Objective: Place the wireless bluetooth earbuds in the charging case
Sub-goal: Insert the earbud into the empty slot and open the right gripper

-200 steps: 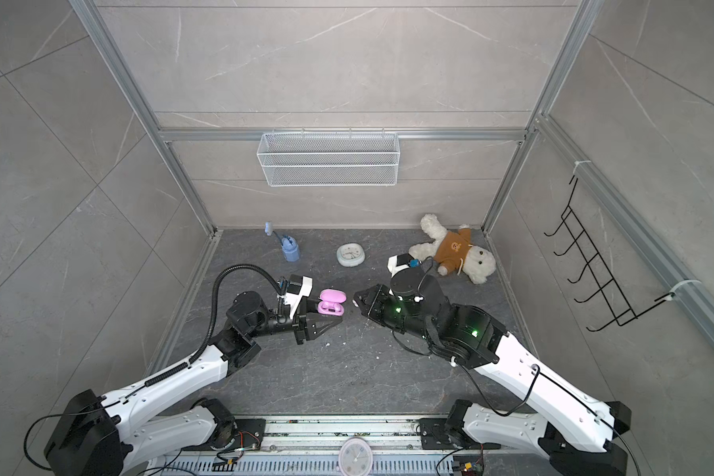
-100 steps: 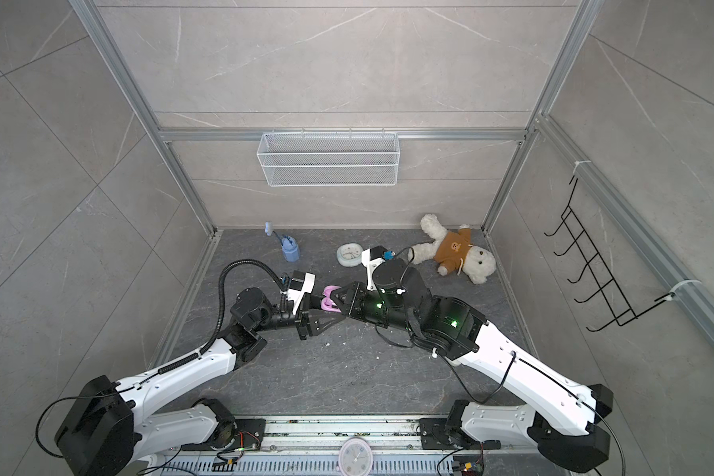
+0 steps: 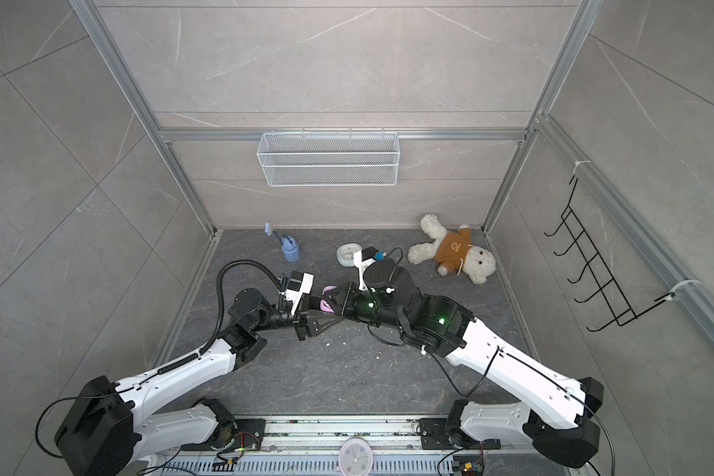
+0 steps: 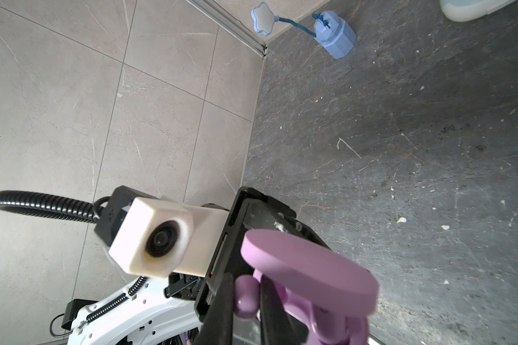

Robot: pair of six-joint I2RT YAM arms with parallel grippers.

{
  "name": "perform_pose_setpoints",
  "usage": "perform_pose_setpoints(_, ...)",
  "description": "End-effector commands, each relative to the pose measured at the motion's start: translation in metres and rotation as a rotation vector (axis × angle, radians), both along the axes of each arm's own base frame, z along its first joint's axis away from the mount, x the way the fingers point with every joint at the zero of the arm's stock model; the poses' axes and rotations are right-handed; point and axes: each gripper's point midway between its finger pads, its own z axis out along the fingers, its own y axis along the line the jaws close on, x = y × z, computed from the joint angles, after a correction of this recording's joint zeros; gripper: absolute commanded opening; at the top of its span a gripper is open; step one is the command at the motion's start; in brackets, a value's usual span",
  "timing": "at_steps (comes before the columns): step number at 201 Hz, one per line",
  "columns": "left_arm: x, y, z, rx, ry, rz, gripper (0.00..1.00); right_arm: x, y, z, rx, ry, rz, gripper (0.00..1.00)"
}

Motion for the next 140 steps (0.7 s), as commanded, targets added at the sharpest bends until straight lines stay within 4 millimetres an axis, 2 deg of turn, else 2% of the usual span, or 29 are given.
perform_pose_setpoints(1,-0.009,0.006,0.033,-0.076,-0.095,-0.018,0.08,-0.004,0.004,-0.006,0.007,0.014,0.016,0.16)
perform_pose_setpoints(73,-0.01,0.007,0.035,-0.083,-0.1,-0.014,0.08,-0.007,0.003,-0.013,-0.004,0.035,0.026,0.17)
perform_pose_setpoints(140,-0.012,0.009,0.037,-0.087,-0.113,-0.013,0.08,-0.011,-0.005,-0.024,-0.026,0.077,0.007,0.28)
